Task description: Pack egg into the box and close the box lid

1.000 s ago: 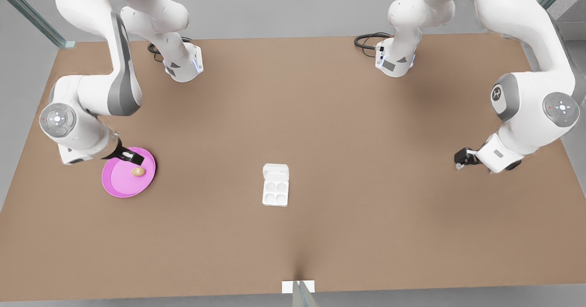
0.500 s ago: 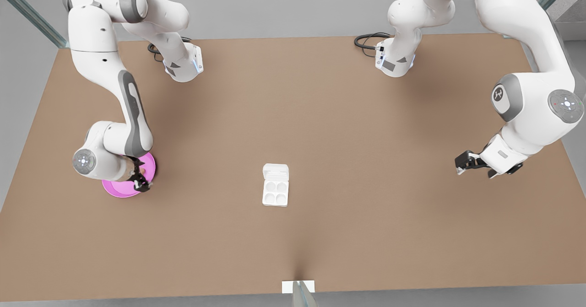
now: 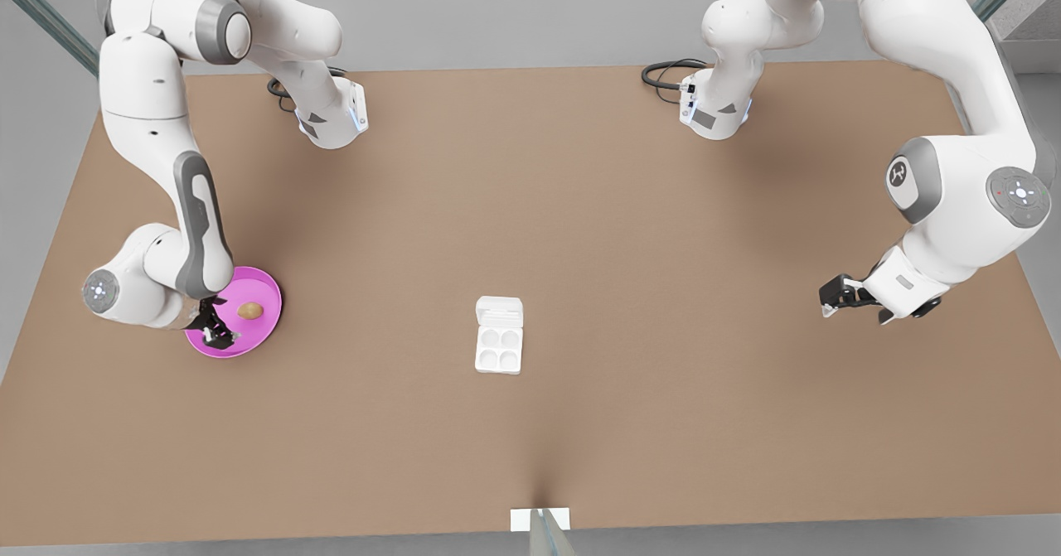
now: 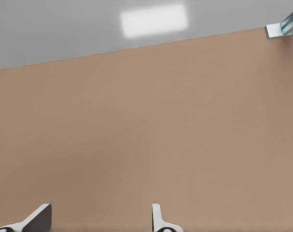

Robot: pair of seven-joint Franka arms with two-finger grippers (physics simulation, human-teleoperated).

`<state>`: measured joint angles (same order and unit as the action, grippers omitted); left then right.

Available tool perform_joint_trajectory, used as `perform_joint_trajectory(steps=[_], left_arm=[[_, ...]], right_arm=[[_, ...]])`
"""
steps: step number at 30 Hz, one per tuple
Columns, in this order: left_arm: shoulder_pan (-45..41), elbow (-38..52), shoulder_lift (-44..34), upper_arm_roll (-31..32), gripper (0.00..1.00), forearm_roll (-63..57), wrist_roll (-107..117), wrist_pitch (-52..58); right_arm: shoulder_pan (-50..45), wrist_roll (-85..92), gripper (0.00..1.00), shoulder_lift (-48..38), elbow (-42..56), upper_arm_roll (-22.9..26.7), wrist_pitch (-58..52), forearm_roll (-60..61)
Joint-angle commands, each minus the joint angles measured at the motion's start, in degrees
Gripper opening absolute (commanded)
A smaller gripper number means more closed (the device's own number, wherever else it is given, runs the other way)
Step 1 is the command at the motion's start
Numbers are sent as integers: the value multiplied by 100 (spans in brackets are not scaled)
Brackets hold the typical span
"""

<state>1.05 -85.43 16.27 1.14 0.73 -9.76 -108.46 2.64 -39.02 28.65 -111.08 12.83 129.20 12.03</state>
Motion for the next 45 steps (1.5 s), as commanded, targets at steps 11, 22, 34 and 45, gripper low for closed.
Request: perform_joint_trajectory(steps=[11, 22, 34, 45], left_arm=[[26, 0, 7, 0, 100, 6, 0, 0], [26, 0, -1, 0, 100, 6, 0, 0], [26, 0, 7, 0, 100, 6, 0, 0], [26, 0, -1, -9, 100, 6, 0, 0]], right_arm=[[-61, -228, 100, 176, -177, 0, -17, 1], [-79, -35, 100, 378, -177, -26, -35, -8], [-105, 106, 100, 422, -125, -26, -8, -34], [-141, 220, 93, 466, -125, -26, -88, -34]])
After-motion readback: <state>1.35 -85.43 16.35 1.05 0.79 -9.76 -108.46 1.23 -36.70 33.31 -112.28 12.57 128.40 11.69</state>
